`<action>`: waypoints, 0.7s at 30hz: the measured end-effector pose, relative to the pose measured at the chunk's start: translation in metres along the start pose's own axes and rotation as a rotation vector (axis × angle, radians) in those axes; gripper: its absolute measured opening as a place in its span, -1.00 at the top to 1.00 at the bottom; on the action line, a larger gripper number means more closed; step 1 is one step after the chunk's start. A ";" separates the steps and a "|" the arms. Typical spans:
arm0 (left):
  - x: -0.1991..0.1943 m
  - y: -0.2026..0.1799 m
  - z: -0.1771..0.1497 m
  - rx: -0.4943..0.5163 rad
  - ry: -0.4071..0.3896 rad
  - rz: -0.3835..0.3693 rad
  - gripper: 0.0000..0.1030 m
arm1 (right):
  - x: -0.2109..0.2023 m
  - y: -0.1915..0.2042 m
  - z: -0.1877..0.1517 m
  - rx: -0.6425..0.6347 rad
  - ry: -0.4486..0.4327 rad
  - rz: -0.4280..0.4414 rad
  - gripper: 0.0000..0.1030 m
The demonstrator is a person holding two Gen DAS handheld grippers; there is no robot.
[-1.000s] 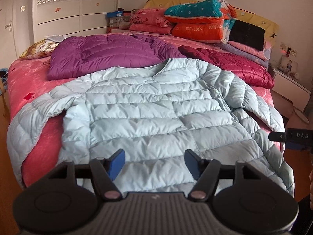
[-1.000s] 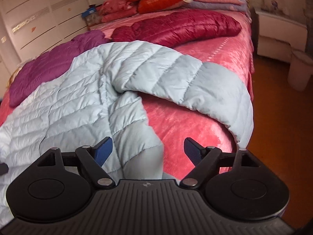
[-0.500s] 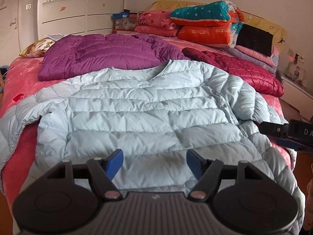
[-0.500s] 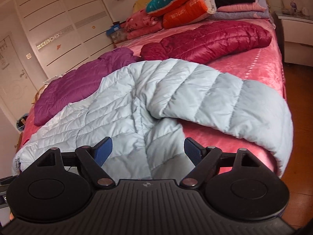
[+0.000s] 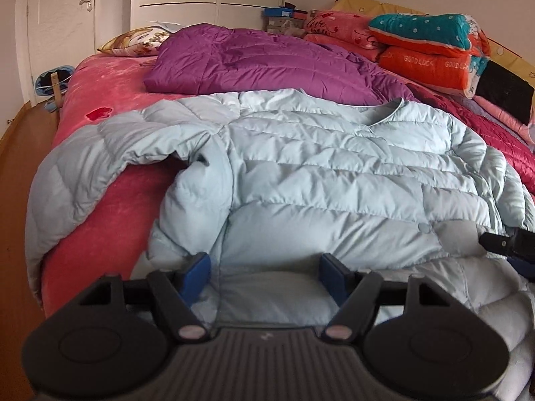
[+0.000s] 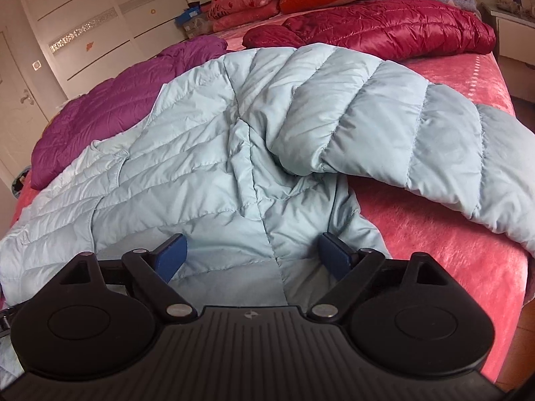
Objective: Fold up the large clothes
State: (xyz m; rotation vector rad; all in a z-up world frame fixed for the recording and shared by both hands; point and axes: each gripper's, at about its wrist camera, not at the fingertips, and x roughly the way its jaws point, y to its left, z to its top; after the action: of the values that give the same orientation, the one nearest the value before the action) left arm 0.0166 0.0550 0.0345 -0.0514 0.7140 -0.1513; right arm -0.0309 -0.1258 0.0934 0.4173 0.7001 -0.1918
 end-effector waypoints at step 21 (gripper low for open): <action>-0.051 0.132 0.017 -0.716 0.009 0.026 -0.58 | 0.002 0.027 0.010 -0.117 -0.031 -0.027 -1.00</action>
State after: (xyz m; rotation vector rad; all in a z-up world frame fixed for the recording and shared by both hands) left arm 0.0057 0.1927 0.0673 -0.7249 0.7483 0.1355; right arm -0.0155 -0.1059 0.1073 0.2924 0.6834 -0.1818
